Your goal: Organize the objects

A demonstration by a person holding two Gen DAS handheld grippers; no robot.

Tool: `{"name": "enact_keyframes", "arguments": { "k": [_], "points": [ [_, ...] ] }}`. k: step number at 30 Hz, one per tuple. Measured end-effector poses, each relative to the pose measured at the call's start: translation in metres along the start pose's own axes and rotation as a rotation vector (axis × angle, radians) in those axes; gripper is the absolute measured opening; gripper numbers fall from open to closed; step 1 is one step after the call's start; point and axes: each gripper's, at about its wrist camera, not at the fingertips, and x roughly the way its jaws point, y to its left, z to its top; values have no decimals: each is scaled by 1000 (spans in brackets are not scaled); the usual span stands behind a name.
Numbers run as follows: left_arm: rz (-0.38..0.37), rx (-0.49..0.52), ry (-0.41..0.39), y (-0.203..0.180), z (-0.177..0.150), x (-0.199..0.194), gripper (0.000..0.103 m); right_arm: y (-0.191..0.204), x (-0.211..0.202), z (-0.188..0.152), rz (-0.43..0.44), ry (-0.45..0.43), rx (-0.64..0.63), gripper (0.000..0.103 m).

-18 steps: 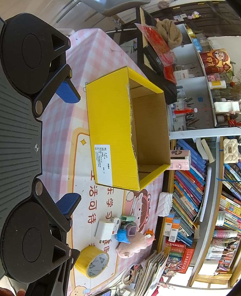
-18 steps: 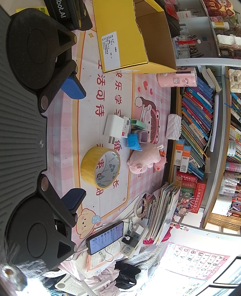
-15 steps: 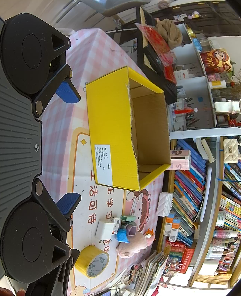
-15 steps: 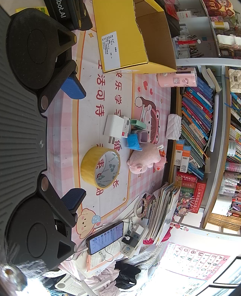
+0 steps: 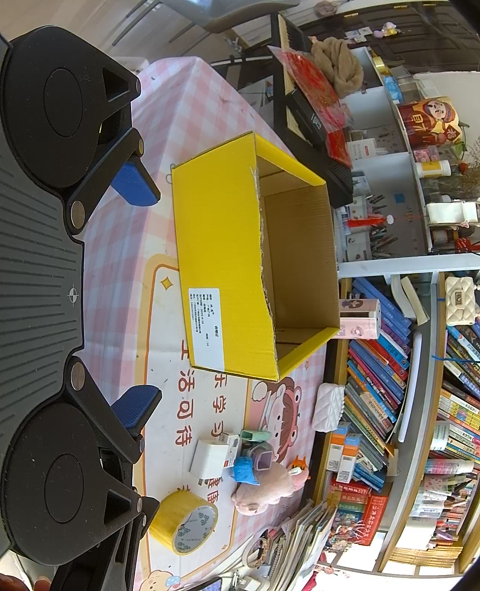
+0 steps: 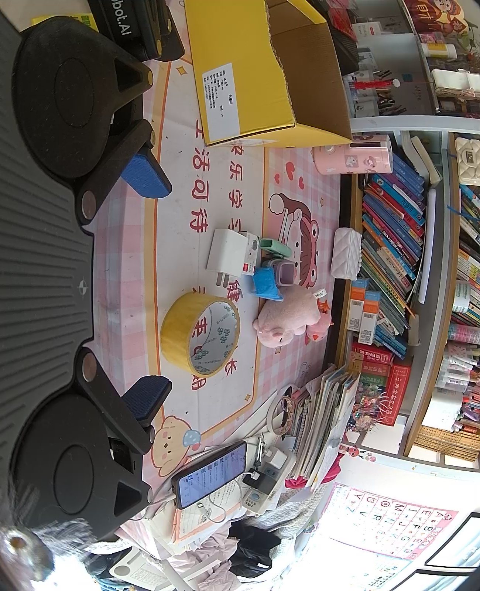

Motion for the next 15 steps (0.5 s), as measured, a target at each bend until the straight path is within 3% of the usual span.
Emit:
{"name": "enact_keyframes", "arguments": {
  "k": [15],
  "points": [
    [-1, 4, 4, -2, -1, -2, 103, -2, -2, -1, 1, -2, 0, 103]
  ]
}}
